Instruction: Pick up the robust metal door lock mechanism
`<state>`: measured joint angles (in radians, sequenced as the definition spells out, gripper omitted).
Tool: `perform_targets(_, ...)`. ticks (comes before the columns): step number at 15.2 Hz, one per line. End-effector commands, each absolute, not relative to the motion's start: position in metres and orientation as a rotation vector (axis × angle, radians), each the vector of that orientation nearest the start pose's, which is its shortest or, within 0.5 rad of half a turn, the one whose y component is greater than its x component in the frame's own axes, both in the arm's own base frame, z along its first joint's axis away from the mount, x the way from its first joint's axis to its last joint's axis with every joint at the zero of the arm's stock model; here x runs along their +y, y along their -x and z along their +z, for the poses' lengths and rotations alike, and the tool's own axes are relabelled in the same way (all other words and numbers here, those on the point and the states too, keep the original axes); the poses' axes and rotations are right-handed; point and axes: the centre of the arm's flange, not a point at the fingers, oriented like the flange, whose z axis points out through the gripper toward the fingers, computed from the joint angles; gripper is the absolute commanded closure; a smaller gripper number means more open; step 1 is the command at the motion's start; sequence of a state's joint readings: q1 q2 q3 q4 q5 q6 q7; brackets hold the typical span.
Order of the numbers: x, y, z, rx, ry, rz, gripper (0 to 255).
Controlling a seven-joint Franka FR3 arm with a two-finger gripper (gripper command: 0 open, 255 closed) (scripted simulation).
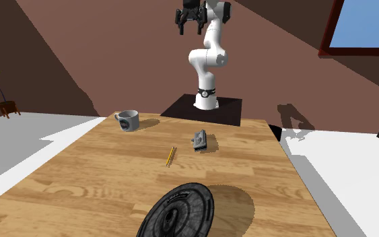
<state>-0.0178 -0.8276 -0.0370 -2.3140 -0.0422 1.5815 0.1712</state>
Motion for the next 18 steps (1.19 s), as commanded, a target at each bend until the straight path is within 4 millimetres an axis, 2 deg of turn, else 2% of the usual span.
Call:
perform_targets(1,-0.025,-0.296,0.624,0.341,3.128,-0.150,0)
perform_targets(18,0.048,-0.409,0.439,0.139,3.235,-0.152,0)
